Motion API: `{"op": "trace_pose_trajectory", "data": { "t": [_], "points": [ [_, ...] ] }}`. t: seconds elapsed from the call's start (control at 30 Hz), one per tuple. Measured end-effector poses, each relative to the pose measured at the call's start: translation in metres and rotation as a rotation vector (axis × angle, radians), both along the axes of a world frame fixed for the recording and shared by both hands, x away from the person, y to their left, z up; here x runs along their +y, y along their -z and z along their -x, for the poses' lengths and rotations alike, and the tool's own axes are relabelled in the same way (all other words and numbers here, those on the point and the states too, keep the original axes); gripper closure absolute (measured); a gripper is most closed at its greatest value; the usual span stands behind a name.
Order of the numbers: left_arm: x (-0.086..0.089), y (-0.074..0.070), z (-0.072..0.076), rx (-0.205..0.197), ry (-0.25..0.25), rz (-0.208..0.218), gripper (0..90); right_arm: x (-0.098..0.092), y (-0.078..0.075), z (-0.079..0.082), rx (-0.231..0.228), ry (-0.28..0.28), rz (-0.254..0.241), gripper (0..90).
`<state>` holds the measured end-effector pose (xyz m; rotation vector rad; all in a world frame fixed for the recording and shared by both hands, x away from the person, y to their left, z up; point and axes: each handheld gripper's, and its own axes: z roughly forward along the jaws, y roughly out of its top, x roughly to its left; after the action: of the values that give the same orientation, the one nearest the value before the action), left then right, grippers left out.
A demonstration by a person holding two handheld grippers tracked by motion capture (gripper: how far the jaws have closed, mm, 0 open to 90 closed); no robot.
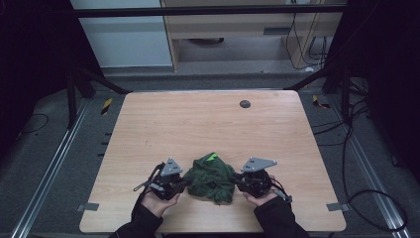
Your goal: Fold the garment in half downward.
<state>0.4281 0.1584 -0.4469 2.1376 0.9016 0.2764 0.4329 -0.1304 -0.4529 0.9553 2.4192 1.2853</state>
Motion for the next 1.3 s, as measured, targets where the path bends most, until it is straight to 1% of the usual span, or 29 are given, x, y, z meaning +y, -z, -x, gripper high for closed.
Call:
{"op": "trace_pose_trajectory", "data": {
  "t": [0.23, 0.53, 0.63, 0.83, 0.9, 0.97, 1.03, 1.1, 1.3],
  "points": [
    [0.001, 0.004, 0.005, 0.012, 0.005, -0.009, 88.8, -0.002, 0.006, 0.006, 0.010, 0.002, -0.004, 82.3],
    [-0.001, 0.013, 0.009, 0.047, 0.014, -0.023, 88.7, -0.001, 0.014, 0.011, 0.040, 0.001, -0.005, 80.7],
    [-0.003, 0.016, 0.009, 0.053, 0.020, -0.032, 88.6, 0.000, 0.018, 0.012, 0.054, 0.001, 0.000, 80.5],
    [-0.006, 0.020, 0.011, 0.065, 0.023, -0.043, 88.5, 0.000, 0.023, 0.014, 0.067, -0.003, 0.012, 80.3],
    [-0.005, 0.021, 0.012, 0.061, 0.027, -0.053, 88.4, 0.000, 0.025, 0.014, 0.071, -0.007, 0.018, 80.0],
    [-0.006, 0.022, 0.013, 0.062, 0.024, -0.052, 88.4, 0.000, 0.026, 0.014, 0.073, -0.006, 0.021, 80.0],
    [-0.005, 0.022, 0.013, 0.060, 0.022, -0.056, 88.0, 0.001, 0.028, 0.015, 0.086, -0.009, 0.023, 79.5],
    [-0.005, 0.023, 0.014, 0.056, 0.016, -0.056, 87.7, 0.001, 0.028, 0.014, 0.081, -0.011, 0.024, 79.1],
    [-0.005, 0.020, 0.017, 0.032, -0.003, -0.057, 83.7, -0.001, 0.023, 0.015, 0.084, -0.006, 0.007, 74.1]
  ]
}}
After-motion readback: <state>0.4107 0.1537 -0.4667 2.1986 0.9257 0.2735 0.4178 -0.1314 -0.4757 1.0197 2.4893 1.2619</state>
